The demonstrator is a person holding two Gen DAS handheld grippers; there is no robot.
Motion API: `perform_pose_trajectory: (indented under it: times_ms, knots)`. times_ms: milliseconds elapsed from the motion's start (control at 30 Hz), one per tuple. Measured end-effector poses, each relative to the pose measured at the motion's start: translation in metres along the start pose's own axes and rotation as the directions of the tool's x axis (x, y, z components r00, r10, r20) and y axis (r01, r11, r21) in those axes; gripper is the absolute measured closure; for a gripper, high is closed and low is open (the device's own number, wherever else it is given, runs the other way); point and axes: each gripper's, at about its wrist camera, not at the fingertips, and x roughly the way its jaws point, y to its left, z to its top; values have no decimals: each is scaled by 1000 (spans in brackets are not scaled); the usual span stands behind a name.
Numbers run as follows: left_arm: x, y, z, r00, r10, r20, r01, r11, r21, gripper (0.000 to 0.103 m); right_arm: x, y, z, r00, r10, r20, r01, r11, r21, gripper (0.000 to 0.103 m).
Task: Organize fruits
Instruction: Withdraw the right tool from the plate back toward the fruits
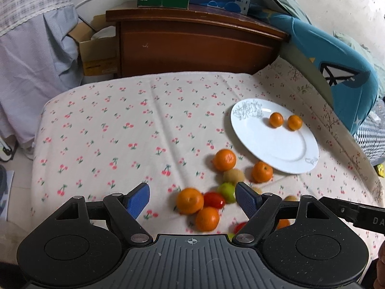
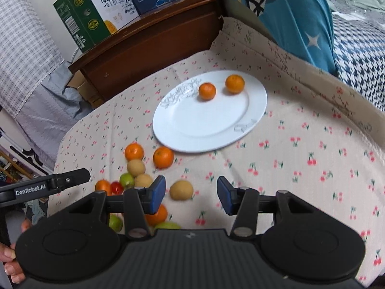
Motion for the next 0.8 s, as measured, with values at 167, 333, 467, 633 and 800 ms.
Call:
perform_pose_trajectory:
  times_ms: [167,333,467,633,800]
  knots:
    - [-4,-1,-12,1000,-1,-16,1,1000,10,23,-8,7,-16,1000,21,-19,-22,1000,-21,54]
    - [-7,0,-23,999,5,-35,-4,1000,16,23,-13,16,-32,999,32,-39,-33,999,-37,54]
    - [-6,2,-30,998,28,-61,-26,999,22,23,-14,22,-45,997,42,-60,-45,998,-48,54]
    - [-7,4,-38,996,43,-76,-41,999,34,18,-7,31,-60,993,58,-99,-65,995,-71,54]
    - [-8,3,-42,997,33,-67,-29,998,52,18,1,37,-66,992,53,-112,-64,993,-98,55]
